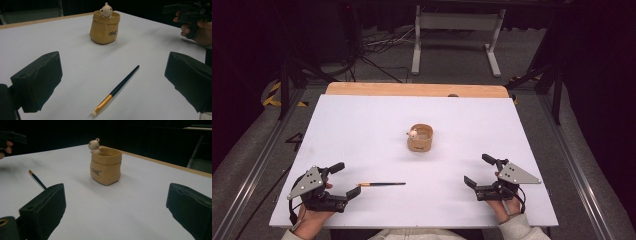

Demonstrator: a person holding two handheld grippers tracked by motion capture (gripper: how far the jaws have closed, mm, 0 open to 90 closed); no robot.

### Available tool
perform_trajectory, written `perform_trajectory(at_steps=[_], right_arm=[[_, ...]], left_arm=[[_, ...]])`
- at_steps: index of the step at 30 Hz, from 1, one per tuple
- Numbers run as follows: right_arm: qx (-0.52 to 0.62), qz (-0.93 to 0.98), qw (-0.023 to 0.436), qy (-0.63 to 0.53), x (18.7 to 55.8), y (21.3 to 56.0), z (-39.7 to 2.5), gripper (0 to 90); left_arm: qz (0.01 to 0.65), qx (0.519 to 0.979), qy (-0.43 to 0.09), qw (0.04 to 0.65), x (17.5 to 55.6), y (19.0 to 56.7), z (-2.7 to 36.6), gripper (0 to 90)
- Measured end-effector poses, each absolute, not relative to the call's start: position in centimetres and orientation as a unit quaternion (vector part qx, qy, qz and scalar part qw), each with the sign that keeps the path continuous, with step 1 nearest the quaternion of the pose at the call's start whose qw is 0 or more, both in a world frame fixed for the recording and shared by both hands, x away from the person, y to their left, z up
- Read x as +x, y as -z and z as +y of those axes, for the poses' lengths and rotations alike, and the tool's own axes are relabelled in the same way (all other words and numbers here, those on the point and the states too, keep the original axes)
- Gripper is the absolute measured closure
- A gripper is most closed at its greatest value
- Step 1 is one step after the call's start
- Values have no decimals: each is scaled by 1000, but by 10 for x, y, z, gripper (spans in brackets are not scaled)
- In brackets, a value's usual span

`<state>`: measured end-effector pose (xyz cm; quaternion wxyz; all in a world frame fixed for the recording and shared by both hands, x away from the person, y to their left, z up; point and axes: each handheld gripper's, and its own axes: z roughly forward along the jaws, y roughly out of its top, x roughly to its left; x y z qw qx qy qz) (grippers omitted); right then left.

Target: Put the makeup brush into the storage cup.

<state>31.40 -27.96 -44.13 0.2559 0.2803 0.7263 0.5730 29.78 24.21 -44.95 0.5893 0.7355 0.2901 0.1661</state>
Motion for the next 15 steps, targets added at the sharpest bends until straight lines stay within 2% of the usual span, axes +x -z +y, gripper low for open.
perform_trajectory(at_steps=[5, 7, 9, 15], right_arm=[[280, 722, 257, -578, 315, 441, -280, 5], [270, 719, 265, -583, 314, 440, -279, 0], [257, 716, 272, -589, 313, 439, -278, 0], [240, 717, 268, -597, 313, 438, -276, 0]], left_arm=[[281, 744, -162, 584, 297, 447, 237, 6], [278, 749, -162, 579, 297, 445, 236, 46], [279, 739, -157, 593, 298, 446, 235, 20], [276, 724, -159, 612, 295, 440, 237, 35]])
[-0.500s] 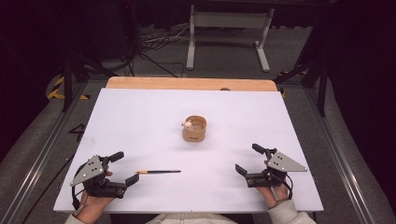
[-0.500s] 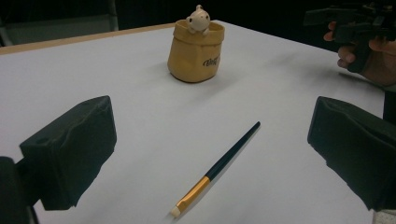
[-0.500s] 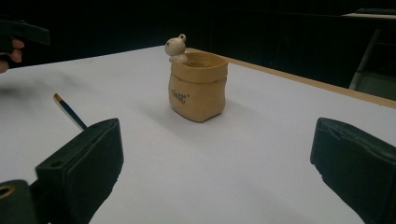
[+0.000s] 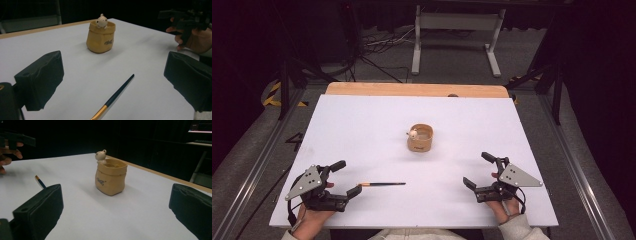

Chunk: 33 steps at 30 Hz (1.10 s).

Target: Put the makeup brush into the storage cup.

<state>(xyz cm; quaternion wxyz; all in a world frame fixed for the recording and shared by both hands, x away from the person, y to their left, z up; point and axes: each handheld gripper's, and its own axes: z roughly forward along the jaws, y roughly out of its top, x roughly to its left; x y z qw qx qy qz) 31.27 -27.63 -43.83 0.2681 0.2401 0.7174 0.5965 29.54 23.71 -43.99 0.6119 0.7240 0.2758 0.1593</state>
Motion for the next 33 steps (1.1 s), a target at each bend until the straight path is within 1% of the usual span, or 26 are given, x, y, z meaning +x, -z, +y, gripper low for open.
perform_trajectory(at_steps=[2, 4, 6, 8, 9, 13, 16, 19, 22, 27, 29, 31, 33], right_arm=[[240, 718, 266, -597, 313, 438, -276, 0], [241, 718, 264, -597, 313, 439, -277, 0], [244, 718, 263, -597, 313, 439, -277, 0], [243, 718, 264, -596, 314, 438, -278, 0], [242, 719, 264, -596, 314, 438, -277, 0], [239, 721, 264, -594, 313, 438, -276, 0], [244, 724, 257, -592, 314, 438, -277, 0], [244, 724, 256, -592, 314, 438, -277, 1], [242, 726, 251, -593, 313, 436, -277, 10], [244, 727, 247, -593, 313, 436, -277, 10], [245, 728, 242, -593, 314, 436, -277, 12], [246, 729, 240, -592, 314, 436, -277, 14], [246, 730, 236, -592, 315, 436, -277, 14]], left_arm=[[270, 715, -173, 622, 294, 439, 237, 35], [270, 714, -168, 624, 294, 438, 238, 35], [269, 724, -179, 610, 294, 436, 237, 31], [283, 732, -186, 592, 293, 434, 235, 0], [289, 733, -189, 586, 293, 432, 234, 0], [285, 742, -173, 582, 295, 429, 233, 10], [262, 755, -164, 578, 296, 424, 229, 13], [254, 767, -151, 570, 298, 417, 224, 22], [254, 767, -152, 569, 299, 413, 222, 30], [247, 774, -170, 558, 300, 408, 223, 33], [254, 783, -162, 545, 302, 407, 223, 33], [254, 782, -162, 546, 303, 407, 222, 26], [248, 791, -162, 536, 305, 406, 222, 37]])
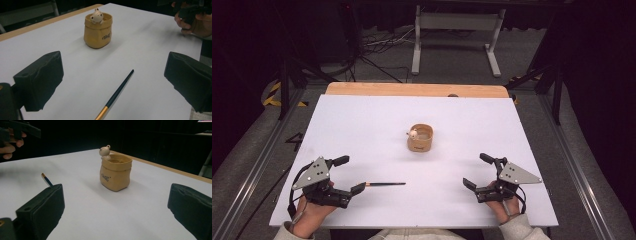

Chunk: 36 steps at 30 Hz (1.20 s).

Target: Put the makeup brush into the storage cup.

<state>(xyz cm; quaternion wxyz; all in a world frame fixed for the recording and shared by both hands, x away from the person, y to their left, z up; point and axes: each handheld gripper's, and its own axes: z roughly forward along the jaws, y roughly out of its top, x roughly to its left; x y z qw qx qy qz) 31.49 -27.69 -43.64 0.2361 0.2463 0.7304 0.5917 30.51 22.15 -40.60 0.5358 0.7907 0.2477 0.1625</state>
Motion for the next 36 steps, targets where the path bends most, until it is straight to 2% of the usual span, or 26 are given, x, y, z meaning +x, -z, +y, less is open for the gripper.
perform_trajectory(at_steps=[3, 12, 36], right_arm=[[245, 733, 230, -592, 316, 436, -276, 16], [236, 742, 243, -578, 313, 432, -274, 24], [238, 749, 220, -577, 315, 431, -275, 43]], left_arm=[[242, 804, -159, 519, 308, 404, 219, 63], [243, 836, -133, 474, 323, 399, 210, 46], [207, 917, -85, 330, 353, 397, 177, 75]])
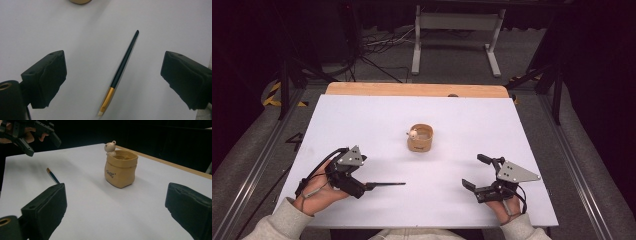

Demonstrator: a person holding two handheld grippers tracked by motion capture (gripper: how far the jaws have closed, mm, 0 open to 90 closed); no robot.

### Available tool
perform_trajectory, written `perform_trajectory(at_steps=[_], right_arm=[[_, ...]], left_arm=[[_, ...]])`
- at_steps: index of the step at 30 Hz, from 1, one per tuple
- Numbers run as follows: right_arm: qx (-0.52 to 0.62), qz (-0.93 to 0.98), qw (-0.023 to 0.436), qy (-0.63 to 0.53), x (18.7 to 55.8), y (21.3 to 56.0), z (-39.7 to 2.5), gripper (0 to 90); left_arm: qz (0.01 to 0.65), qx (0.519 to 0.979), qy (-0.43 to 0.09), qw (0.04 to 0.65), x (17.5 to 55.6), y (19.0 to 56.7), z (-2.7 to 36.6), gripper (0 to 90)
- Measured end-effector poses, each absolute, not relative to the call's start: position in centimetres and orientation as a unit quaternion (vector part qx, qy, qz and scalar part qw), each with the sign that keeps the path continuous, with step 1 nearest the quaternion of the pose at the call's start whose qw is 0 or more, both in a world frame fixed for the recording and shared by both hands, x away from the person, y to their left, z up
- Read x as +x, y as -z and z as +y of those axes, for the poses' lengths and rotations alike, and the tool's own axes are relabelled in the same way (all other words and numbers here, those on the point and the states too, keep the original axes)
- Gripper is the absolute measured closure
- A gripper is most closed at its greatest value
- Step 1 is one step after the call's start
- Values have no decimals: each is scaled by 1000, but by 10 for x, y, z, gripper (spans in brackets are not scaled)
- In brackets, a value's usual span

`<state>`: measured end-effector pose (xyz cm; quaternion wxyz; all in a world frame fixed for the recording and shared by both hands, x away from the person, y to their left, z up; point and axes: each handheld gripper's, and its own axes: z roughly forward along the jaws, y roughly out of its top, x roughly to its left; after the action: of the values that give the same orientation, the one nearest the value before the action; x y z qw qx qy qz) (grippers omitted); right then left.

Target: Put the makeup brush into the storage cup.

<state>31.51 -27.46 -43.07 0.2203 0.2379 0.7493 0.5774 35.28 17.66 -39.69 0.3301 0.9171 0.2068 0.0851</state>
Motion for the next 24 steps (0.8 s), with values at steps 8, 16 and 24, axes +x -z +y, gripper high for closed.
perform_trajectory(at_steps=[8, 16, 24], right_arm=[[241, 751, 216, -576, 316, 432, -274, 43], [243, 754, 210, -572, 317, 433, -274, 43], [246, 755, 203, -573, 317, 434, -274, 43]], left_arm=[[206, 930, -63, 297, 360, 397, 171, 99], [202, 940, -54, 269, 365, 399, 166, 117], [206, 945, -42, 248, 368, 402, 161, 143]])
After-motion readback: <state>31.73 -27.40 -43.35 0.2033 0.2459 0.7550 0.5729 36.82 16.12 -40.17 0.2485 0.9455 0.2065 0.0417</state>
